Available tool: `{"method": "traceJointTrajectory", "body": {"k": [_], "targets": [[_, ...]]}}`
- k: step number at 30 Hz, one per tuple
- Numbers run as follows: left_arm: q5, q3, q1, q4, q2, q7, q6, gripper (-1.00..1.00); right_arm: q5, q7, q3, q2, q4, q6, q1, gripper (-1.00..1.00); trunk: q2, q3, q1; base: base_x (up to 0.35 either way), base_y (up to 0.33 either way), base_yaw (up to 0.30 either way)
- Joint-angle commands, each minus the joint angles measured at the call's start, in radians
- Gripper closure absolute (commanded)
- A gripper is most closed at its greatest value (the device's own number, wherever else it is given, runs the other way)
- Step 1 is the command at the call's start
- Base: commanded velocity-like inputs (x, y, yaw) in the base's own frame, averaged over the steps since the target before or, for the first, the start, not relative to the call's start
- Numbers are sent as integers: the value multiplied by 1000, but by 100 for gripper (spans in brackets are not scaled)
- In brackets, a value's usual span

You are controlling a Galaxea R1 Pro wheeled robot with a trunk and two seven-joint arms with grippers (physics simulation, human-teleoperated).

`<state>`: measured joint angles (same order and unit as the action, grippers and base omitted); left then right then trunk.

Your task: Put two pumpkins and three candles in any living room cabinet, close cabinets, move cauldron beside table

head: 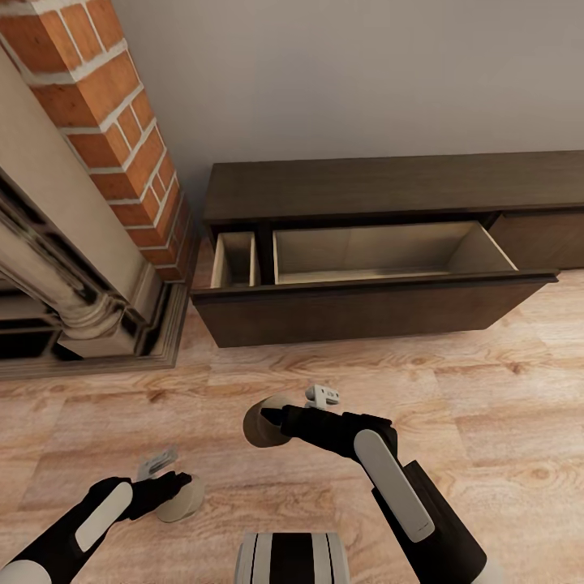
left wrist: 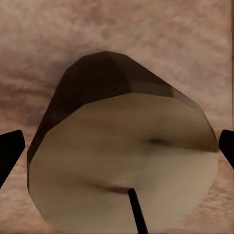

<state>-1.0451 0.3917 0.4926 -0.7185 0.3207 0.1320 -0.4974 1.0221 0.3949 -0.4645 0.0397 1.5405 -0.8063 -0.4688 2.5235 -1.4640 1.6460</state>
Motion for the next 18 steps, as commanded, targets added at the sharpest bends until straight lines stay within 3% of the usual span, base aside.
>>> {"method": "traceJointTrajectory", "body": {"k": [1, 18], "targets": [[5, 6, 0, 16, 1, 11, -3, -100, 12, 10, 0, 0, 1, -1, -1, 100, 0, -1, 0, 0, 0, 0], [6, 6, 0, 16, -6, 11, -3, -100, 12, 10, 0, 0, 1, -1, -1, 100, 0, -1, 0, 0, 0, 0]]}}
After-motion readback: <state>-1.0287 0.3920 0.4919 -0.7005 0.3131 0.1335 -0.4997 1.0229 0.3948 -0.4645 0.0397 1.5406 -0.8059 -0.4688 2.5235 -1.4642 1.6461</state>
